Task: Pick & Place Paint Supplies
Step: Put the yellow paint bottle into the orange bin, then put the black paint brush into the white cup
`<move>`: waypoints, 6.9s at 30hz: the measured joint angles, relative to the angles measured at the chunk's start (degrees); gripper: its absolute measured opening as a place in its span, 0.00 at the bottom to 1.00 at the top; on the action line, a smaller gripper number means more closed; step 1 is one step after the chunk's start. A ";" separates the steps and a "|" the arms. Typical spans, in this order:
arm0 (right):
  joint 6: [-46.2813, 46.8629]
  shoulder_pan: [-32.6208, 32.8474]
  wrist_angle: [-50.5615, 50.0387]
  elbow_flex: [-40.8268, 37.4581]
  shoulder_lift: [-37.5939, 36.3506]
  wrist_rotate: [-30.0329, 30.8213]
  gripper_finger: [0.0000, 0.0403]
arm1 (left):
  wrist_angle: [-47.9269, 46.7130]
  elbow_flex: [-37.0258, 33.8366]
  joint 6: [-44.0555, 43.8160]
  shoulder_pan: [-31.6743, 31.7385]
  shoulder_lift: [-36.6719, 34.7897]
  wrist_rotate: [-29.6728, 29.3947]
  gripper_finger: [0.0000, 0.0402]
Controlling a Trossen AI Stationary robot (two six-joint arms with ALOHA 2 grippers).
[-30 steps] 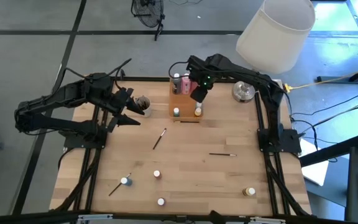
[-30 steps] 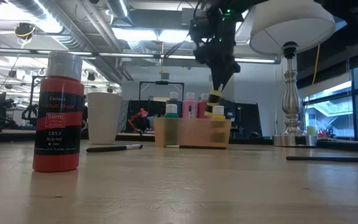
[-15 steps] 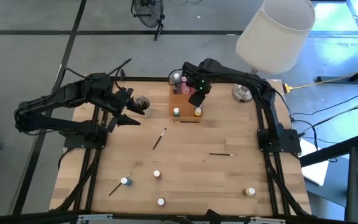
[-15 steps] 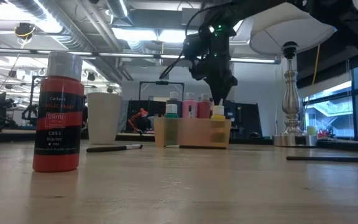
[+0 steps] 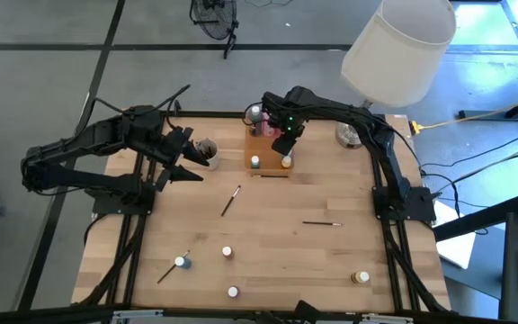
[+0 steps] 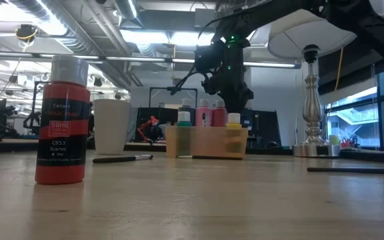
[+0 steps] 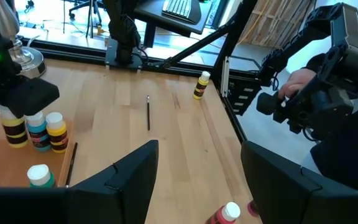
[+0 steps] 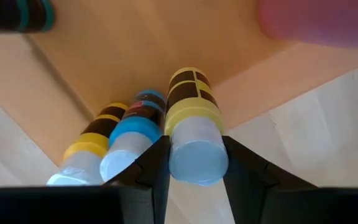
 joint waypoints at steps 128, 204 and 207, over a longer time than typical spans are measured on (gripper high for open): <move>45.86 39.64 -9.60 21.86 -2.75 -2.44 0.41 | -16.79 -0.09 -19.12 -26.47 -0.07 -16.57 0.56; 4.95 32.25 31.30 -20.93 -2.69 16.68 0.41 | -20.00 -0.02 -37.73 -56.43 0.83 -52.61 0.56; 4.91 32.25 32.45 -21.67 -2.23 16.88 0.41 | -19.98 -0.02 -37.58 -56.43 1.27 -52.73 0.56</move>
